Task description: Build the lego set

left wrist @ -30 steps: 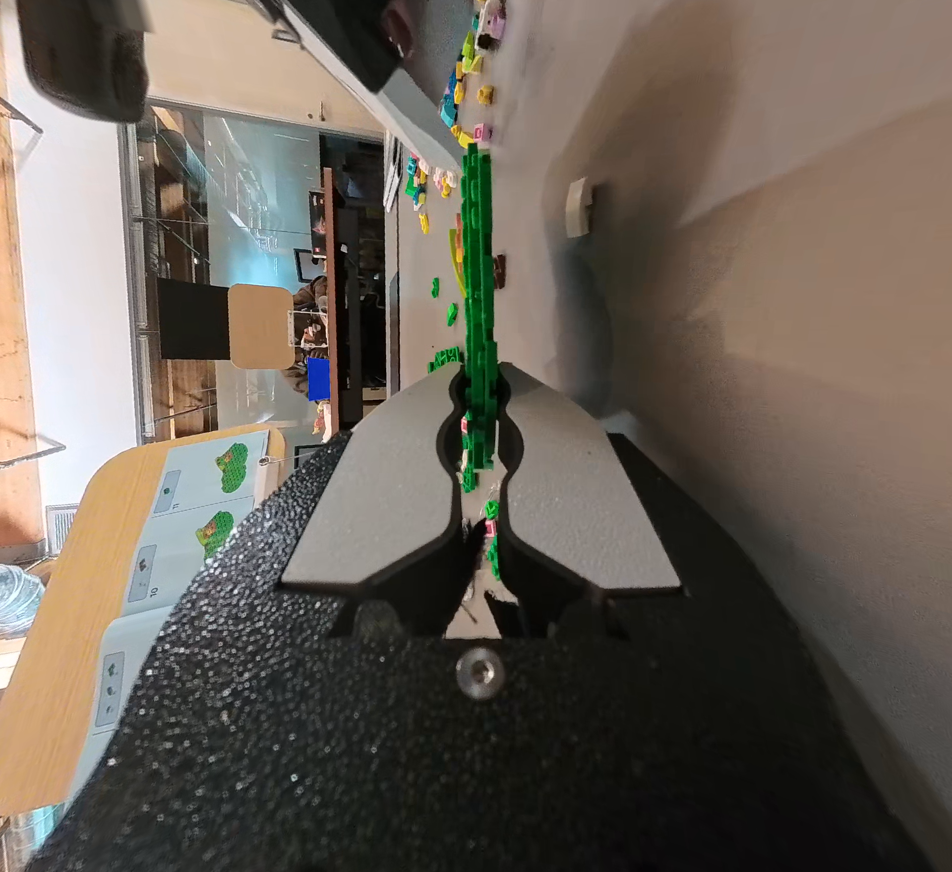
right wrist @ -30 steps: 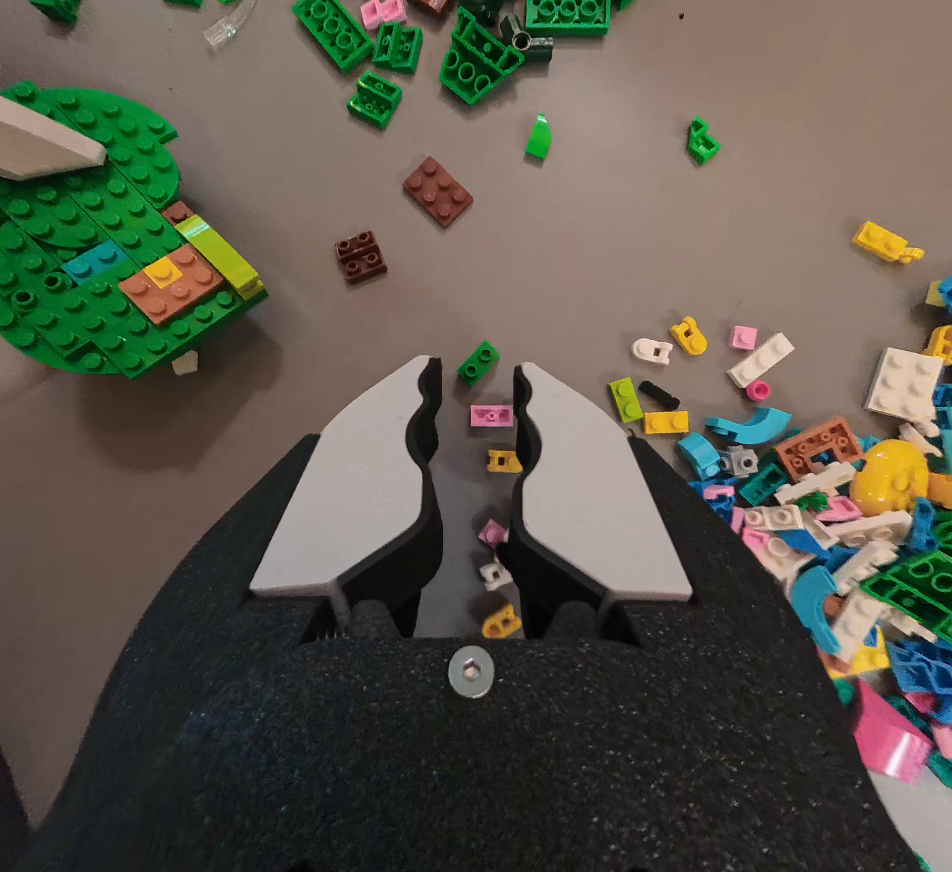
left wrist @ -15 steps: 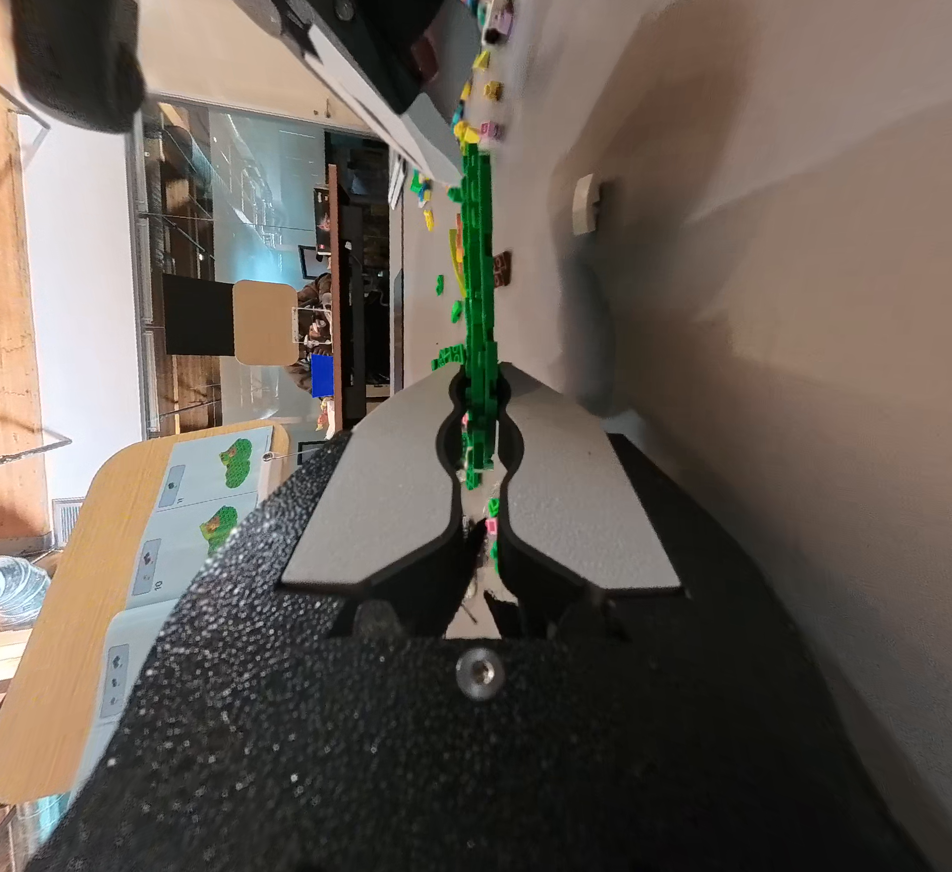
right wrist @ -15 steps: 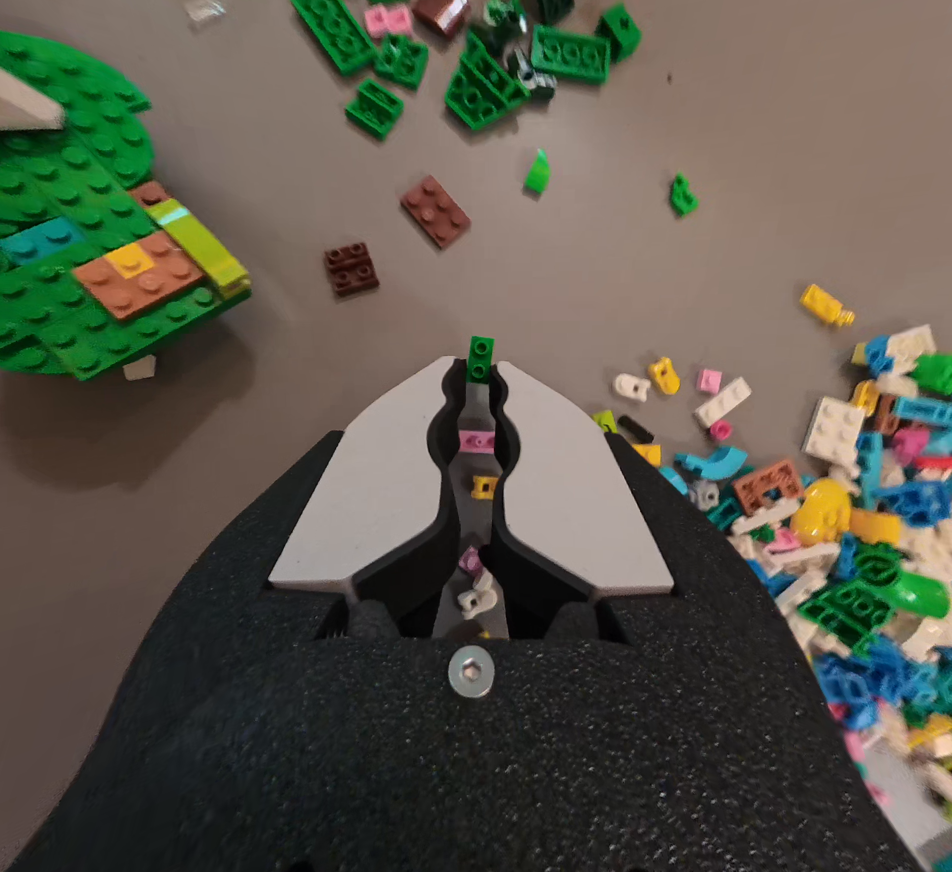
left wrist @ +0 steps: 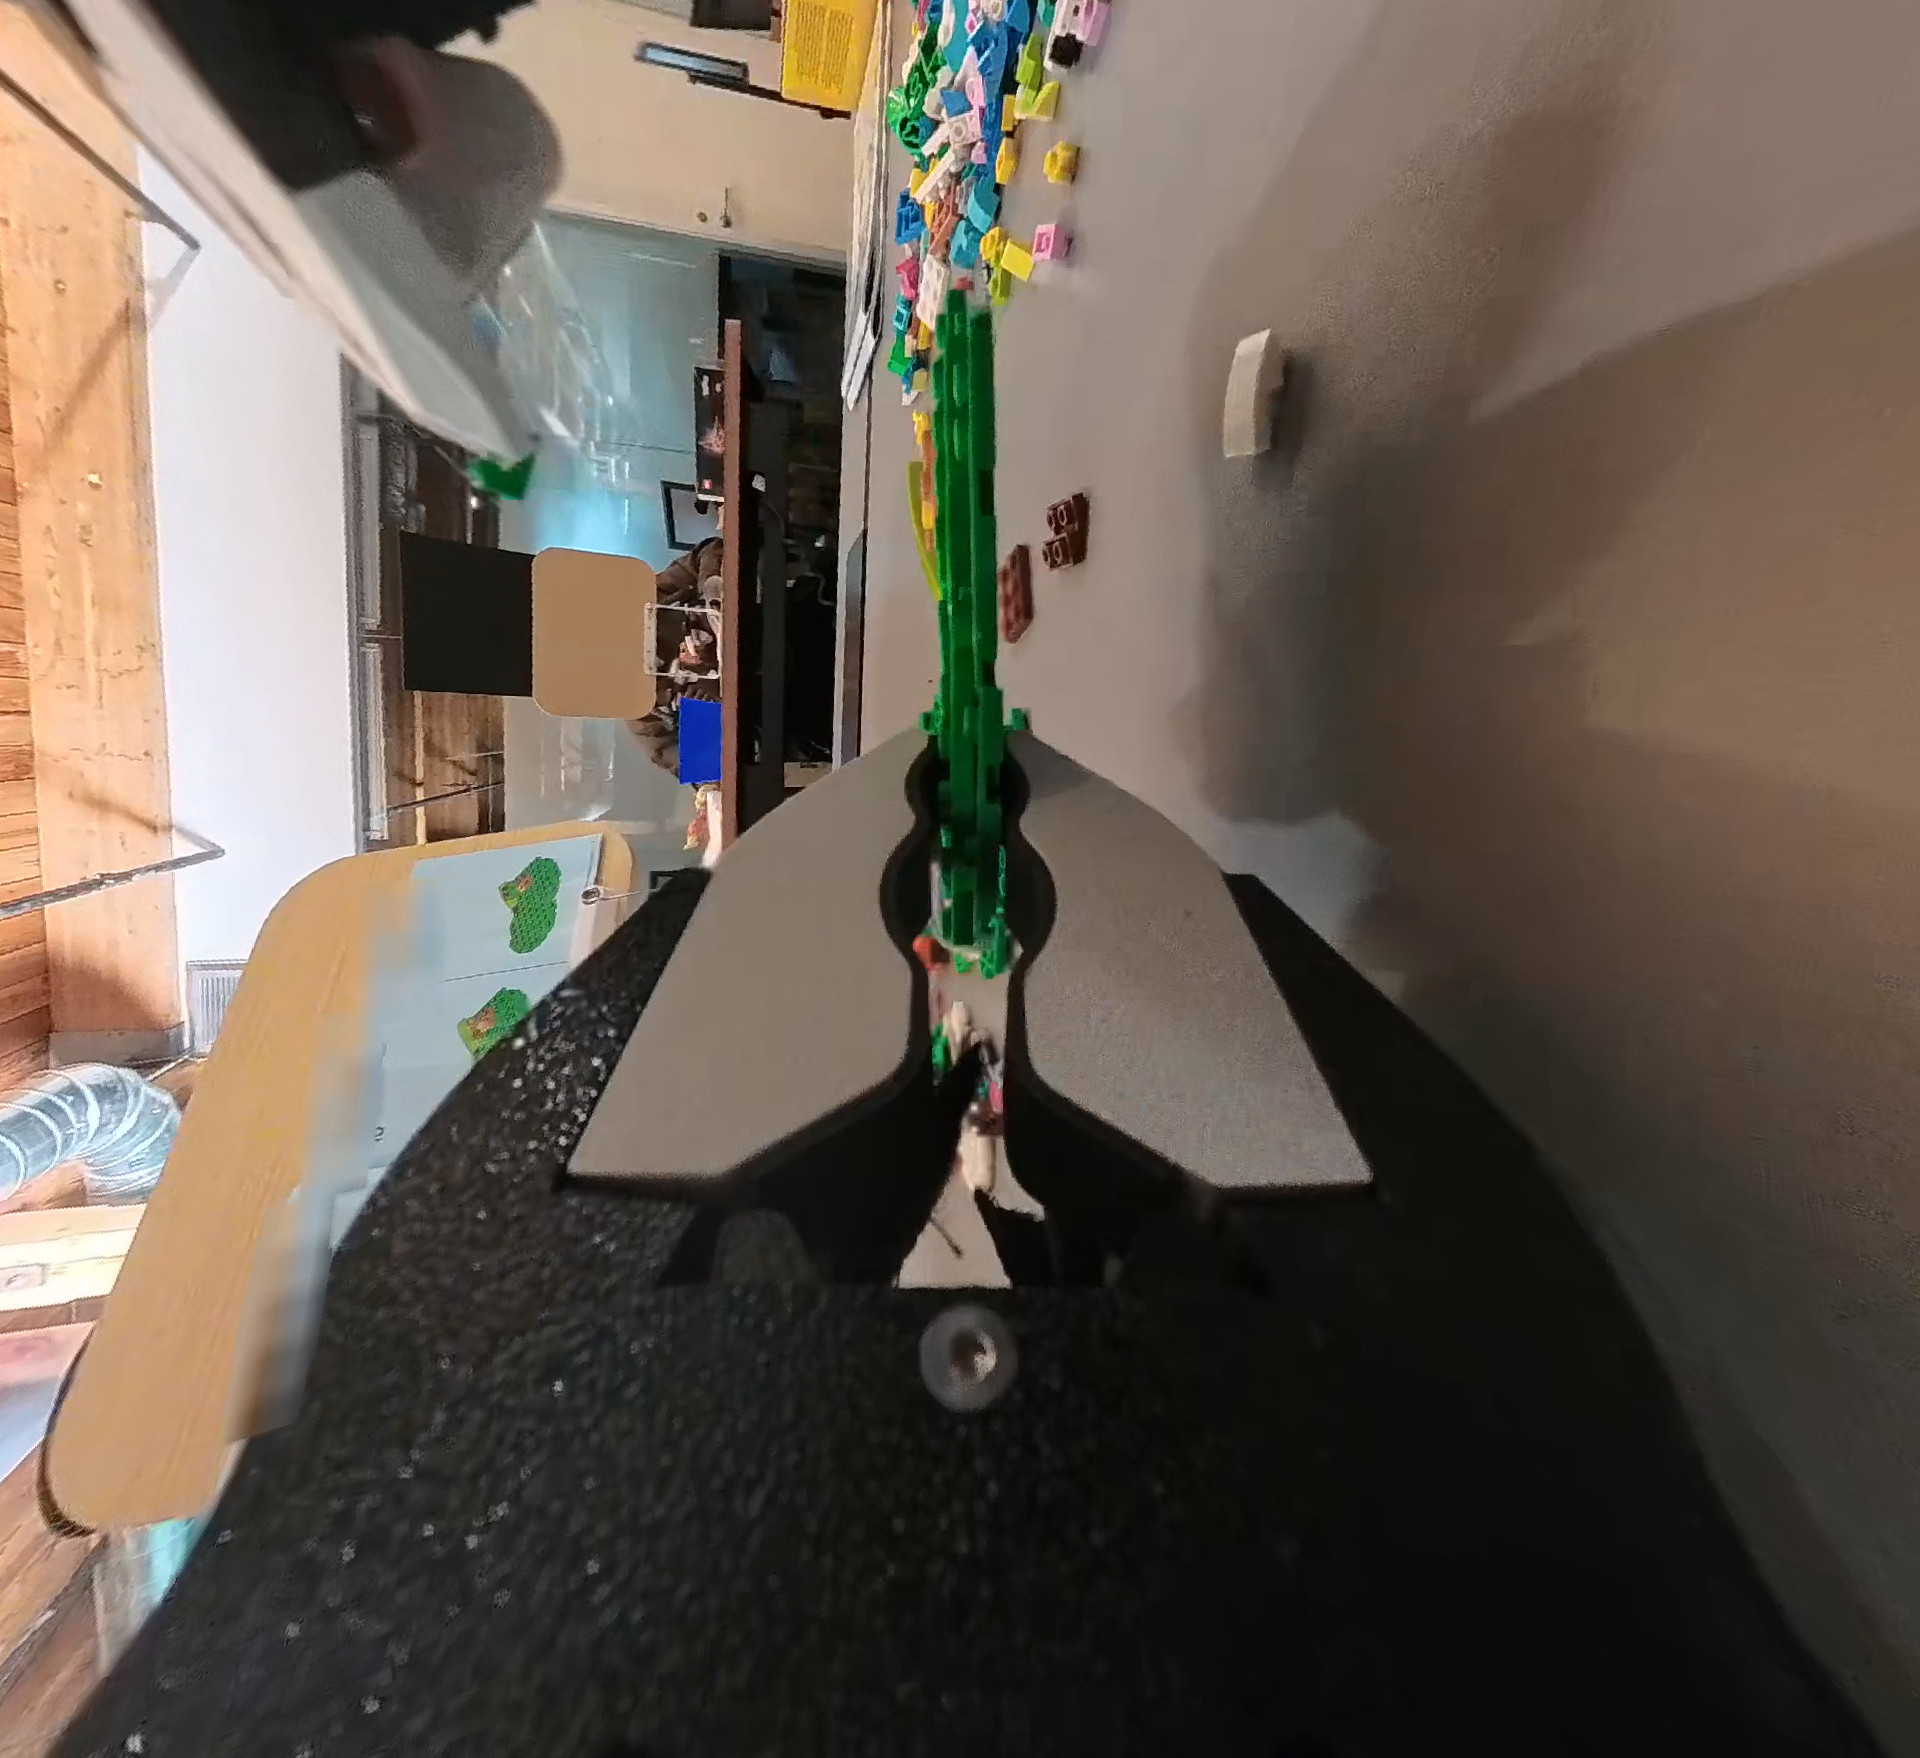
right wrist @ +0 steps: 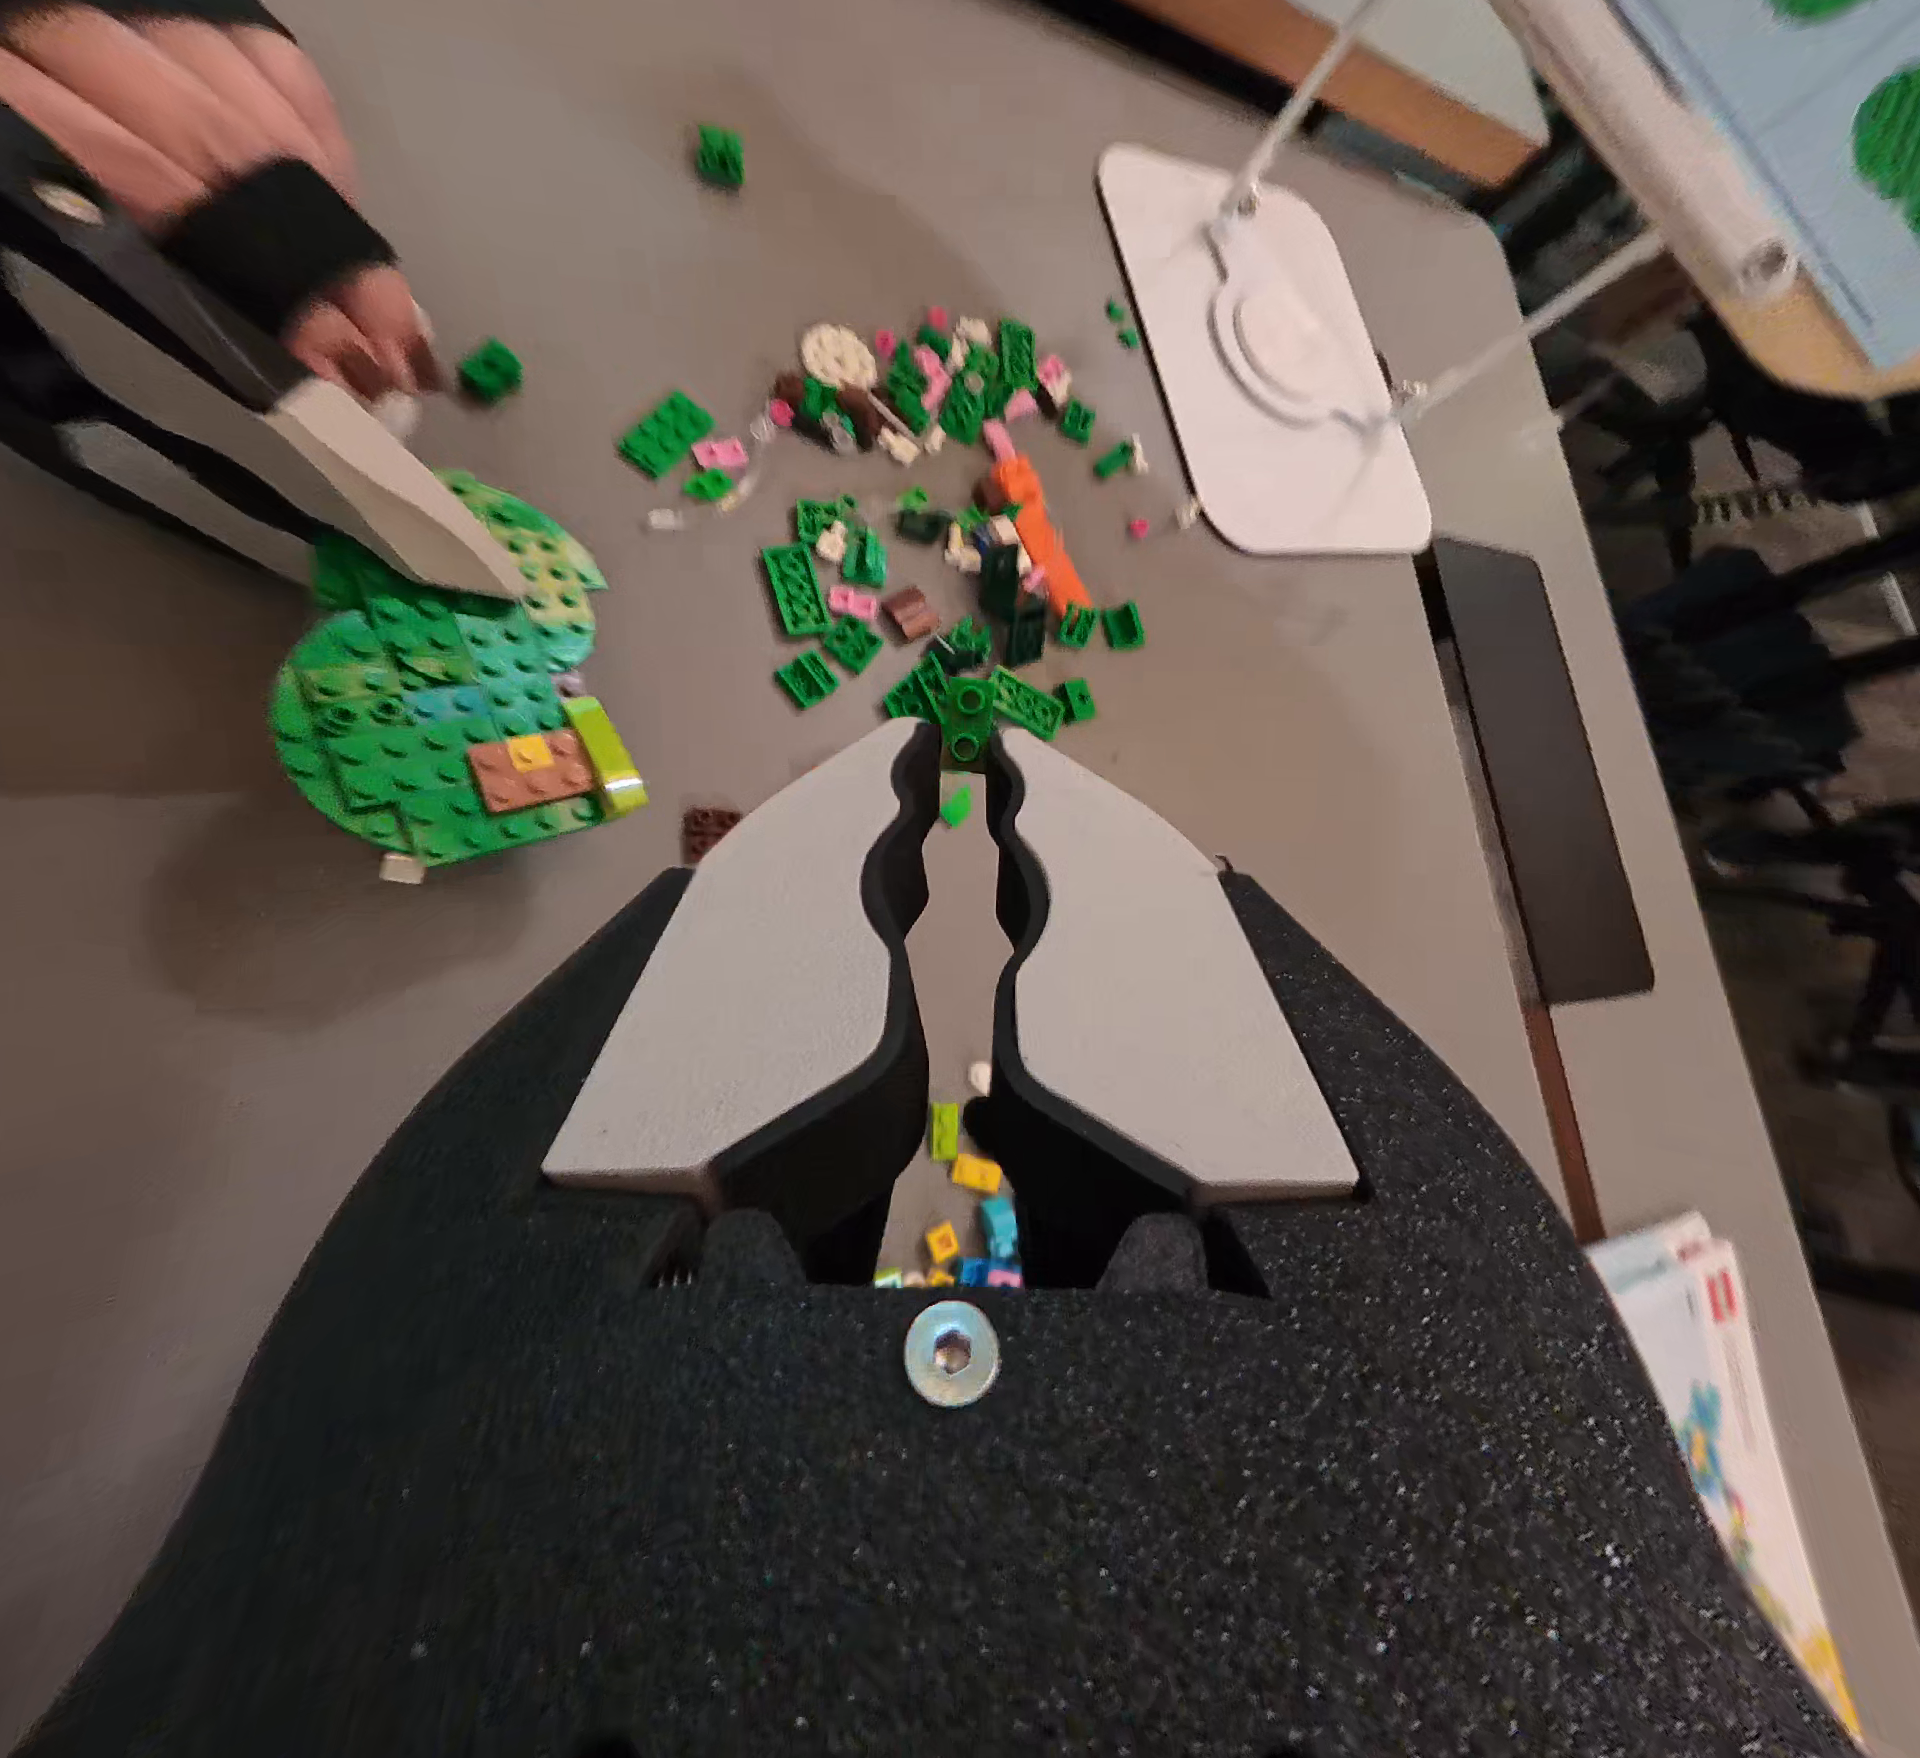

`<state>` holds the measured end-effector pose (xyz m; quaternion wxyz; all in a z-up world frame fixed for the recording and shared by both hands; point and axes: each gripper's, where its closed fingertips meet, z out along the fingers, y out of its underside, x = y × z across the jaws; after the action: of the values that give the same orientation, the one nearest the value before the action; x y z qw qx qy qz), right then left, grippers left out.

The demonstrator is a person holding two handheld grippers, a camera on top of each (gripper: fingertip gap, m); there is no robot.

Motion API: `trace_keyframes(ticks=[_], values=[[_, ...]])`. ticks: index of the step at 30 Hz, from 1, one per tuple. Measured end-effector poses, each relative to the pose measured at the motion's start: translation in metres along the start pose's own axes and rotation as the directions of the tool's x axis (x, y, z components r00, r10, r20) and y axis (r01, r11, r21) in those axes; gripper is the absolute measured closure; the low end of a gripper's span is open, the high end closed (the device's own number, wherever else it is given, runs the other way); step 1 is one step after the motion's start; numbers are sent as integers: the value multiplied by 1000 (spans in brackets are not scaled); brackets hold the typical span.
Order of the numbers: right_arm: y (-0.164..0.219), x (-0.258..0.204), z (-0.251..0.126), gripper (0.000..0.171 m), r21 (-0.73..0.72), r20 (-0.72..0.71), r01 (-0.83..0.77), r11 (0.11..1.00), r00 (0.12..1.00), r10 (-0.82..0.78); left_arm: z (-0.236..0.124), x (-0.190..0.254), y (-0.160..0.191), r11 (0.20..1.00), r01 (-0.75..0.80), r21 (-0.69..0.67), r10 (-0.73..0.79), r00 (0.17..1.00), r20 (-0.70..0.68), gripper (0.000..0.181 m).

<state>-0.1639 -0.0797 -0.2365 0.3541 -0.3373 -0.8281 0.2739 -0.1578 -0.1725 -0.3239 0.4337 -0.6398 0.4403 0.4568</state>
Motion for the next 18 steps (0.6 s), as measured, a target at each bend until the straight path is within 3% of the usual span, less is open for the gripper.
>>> trace_keyframes(ticks=[5,9,18], values=[[-19,-24,-6,164,88,202,59,994,976,-76,-1,-4,1,1000,-12,-8,12,999,32,173],[-3,-58,2,164,30,395,129,991,909,-130,-3,-7,0,1000,-15,-2,15,998,53,173],[14,-88,14,164,-8,537,187,982,830,-154,-6,-10,-3,999,-35,12,33,996,79,173]])
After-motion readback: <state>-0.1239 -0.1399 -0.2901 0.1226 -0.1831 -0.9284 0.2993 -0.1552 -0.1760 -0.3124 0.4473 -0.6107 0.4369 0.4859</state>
